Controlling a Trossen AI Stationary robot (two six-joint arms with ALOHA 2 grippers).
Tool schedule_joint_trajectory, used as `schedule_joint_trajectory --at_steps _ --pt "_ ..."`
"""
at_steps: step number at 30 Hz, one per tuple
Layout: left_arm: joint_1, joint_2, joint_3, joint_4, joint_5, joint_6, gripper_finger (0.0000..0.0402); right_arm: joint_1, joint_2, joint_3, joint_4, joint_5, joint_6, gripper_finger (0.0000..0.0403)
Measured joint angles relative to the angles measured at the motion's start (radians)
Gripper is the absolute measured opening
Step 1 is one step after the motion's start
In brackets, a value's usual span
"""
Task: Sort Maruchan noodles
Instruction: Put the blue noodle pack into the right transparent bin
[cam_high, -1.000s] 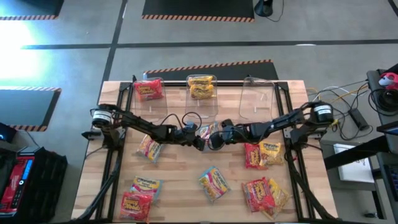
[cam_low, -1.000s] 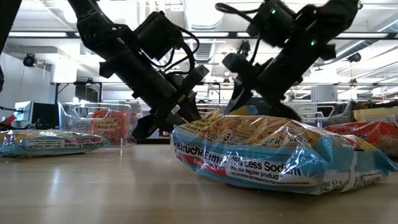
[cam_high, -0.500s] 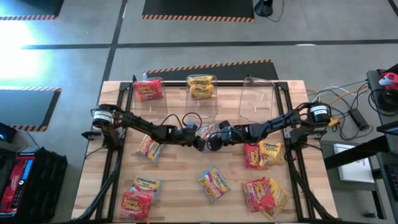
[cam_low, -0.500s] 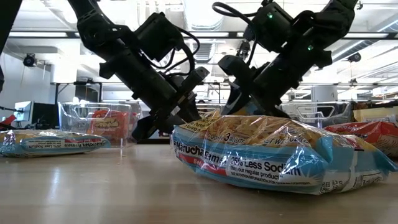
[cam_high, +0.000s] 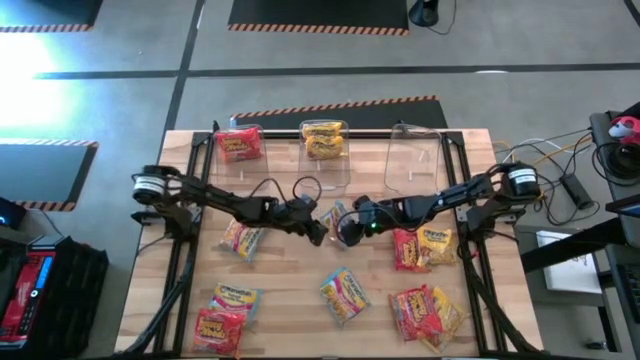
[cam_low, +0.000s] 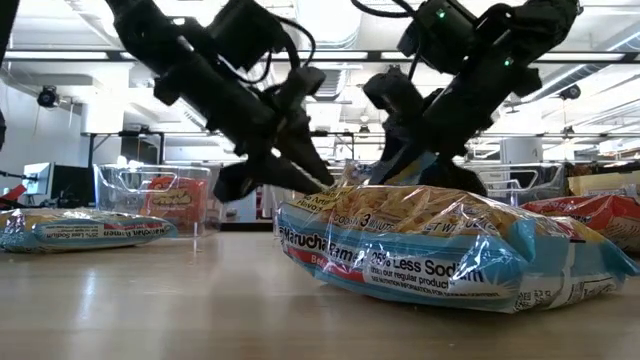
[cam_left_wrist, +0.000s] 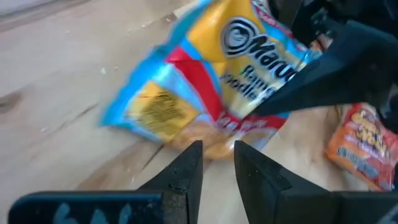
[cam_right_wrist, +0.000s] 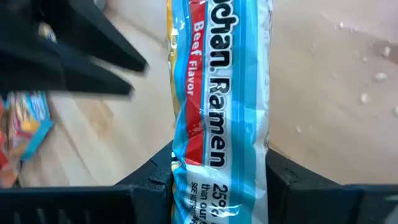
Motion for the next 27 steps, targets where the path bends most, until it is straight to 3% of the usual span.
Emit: schedule_joint_trajectory --at_steps 11,19,24,27 --pt "0.000 -0.136 0.002 -0.052 -0.007 0.074 0.0074 -0.040 -0.317 0.019 -0.328 -0.159 -0.204 0.0125" --pt "0.002 -0.137 0.002 -0.057 -0.008 0.120 0.0074 -0.173 -0.490 0.118 -0.604 -0.108 -0.362 0.0125" --pt "0.006 -0.137 0.002 -0.054 -0.007 0.162 0.0074 -0.274 -0.489 0.238 -0.812 -0.098 -0.536 0.0125" --pt "0.009 -0.137 0.002 -0.057 -0.006 0.197 0.0074 -0.334 -0.468 0.320 -0.990 -0.033 -0.648 0.0125"
